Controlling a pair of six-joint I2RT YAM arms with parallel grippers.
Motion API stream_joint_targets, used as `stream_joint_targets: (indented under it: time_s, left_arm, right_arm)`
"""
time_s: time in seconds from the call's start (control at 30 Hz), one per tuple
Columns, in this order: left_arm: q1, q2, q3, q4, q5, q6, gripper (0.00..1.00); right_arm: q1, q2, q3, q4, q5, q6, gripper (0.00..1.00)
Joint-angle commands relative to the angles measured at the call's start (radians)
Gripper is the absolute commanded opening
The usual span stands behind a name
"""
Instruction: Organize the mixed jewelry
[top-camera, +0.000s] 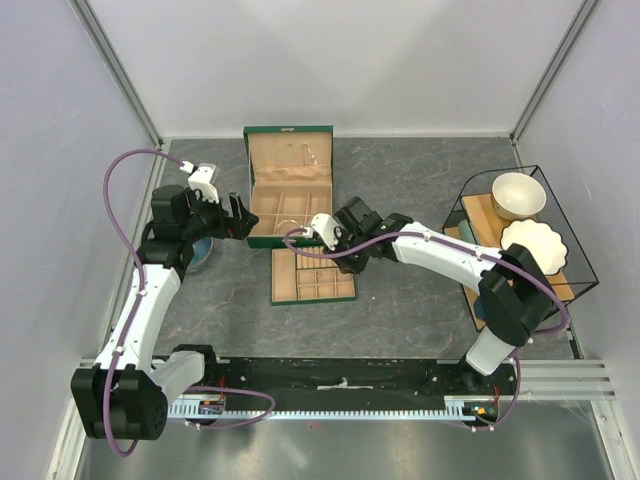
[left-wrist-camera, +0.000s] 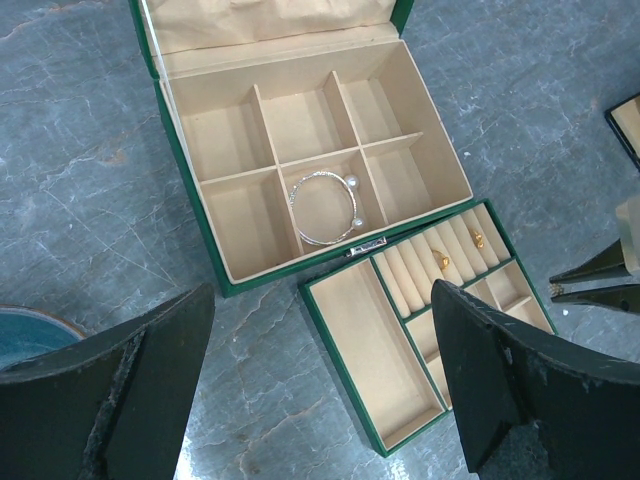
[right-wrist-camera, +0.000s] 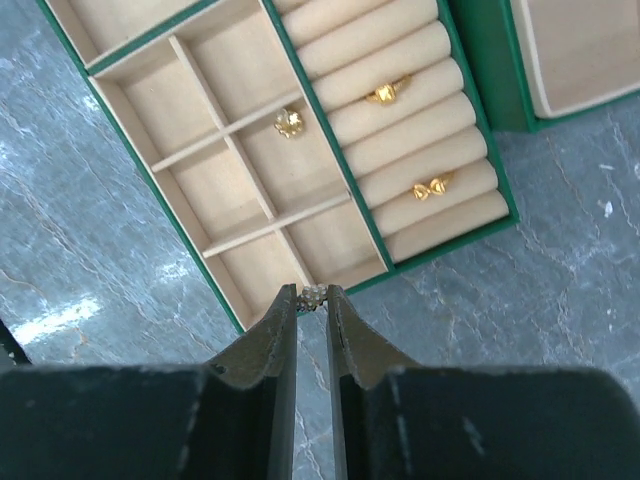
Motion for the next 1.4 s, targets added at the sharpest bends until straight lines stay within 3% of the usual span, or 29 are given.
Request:
stream_joint_targets:
  time_s: [0.0, 0.43, 0.8, 1.03, 1.37]
  left_arm:
    - [0.008, -0.018, 0.007, 0.034, 0.011, -0.022, 0.96]
    - [0.012, -0.012, 0.023, 0.021, -0.138, -0.042, 0.96]
    - [0.015, -0.007, 0.022, 0.021, -0.129, -0.04, 0.96]
    - [0.015, -0.006, 0.022, 0.021, -0.114, -0.038, 0.96]
    - [0.015, -0.009, 0.019, 0.021, -0.098, -0.037, 0.96]
  right_arm:
    - [0.026, 0.054, 0.064, -0.005, -0.05, 0.013, 0.2]
    - [0.111, 0.15, 0.102, 0.051, -0.079, 0.037, 0.21]
    - [0.14, 0.192, 0.107, 0.069, -0.07, 0.033, 0.22]
    - [0.146, 0.204, 0.107, 0.074, -0.063, 0.028, 0.3]
    - [0.149, 0.19, 0.107, 0.074, -0.052, 0.028, 0.34]
